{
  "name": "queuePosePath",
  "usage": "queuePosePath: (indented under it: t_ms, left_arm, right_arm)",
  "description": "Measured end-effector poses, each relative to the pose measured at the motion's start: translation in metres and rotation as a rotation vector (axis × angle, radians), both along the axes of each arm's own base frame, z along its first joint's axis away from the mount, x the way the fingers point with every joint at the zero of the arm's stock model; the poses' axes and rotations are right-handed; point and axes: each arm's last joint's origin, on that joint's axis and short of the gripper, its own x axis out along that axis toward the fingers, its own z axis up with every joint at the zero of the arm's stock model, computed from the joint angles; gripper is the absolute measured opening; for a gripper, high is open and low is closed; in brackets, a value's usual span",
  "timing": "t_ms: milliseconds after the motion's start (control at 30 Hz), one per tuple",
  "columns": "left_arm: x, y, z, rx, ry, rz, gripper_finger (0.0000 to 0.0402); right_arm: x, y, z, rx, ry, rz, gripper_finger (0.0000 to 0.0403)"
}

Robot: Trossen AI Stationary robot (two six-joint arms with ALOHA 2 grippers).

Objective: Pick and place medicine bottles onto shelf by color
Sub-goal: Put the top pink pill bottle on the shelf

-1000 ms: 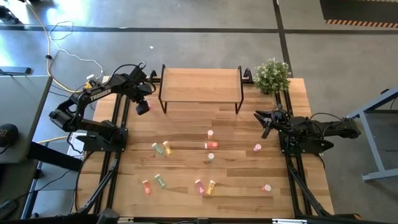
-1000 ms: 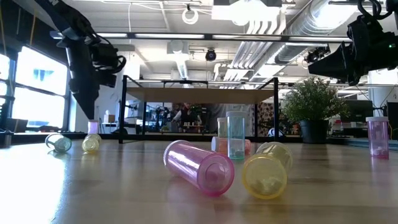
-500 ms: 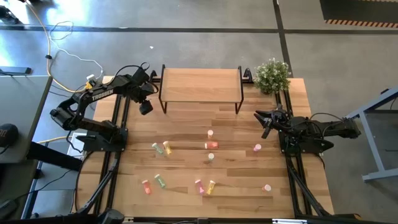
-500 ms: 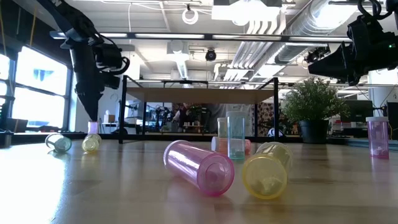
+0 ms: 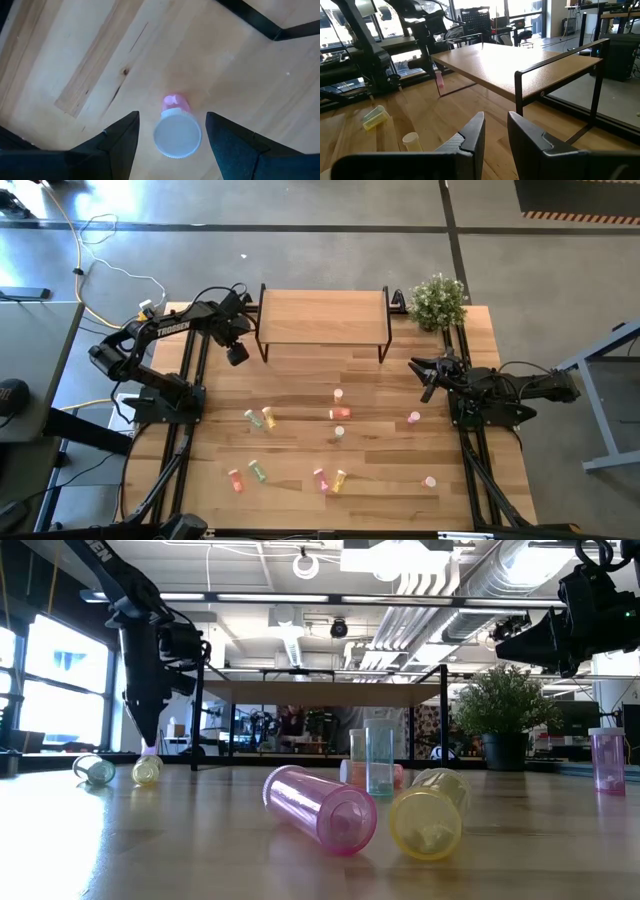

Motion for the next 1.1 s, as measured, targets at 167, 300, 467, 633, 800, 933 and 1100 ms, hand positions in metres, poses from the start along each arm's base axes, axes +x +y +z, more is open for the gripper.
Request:
queuePosePath:
  t_ms: [167, 300, 467, 633, 800, 933, 1100]
  left_arm:
    - [0.0000, 0.0002, 0.0000, 0.003, 0.001, 0.001, 0.0202]
    - [0.0001, 0.0004, 0.0001, 0.006, 0.001, 0.001, 0.0177]
    - [0.0002, 0.0005, 0.0001, 0.007, 0.000, 0.001, 0.0144]
    - [0.0002, 0.0006, 0.0001, 0.007, 0.000, 0.001, 0.0119]
    - [0.0002, 0.0005, 0.0001, 0.007, 0.000, 0.001, 0.0109]
    - [-0.0003, -0.0004, -0.0001, -0.003, 0.005, 0.002, 0.0112]
    - [-0.0008, -0.0014, -0.0001, -0.017, 0.004, 0.019, 0.0114]
  right_arm:
    - [0.0000, 0.0000, 0.0001, 0.000, 0.000, 0.000, 0.0073]
    - [0.0000, 0.0000, 0.0001, 0.000, 0.000, 0.000, 0.0073]
    - [0.0000, 0.0000, 0.0001, 0.000, 0.000, 0.000, 0.0073]
    - [0.0000, 0.0000, 0.0001, 0.000, 0.000, 0.000, 0.0073]
    - [0.0000, 0.0000, 0.0001, 0.000, -0.001, 0.000, 0.0073]
    - [0.0000, 0.0000, 0.0001, 0.000, 0.000, 0.000, 0.0073]
    - [0.0000, 0.0000, 0.0001, 0.000, 0.000, 0.000, 0.0073]
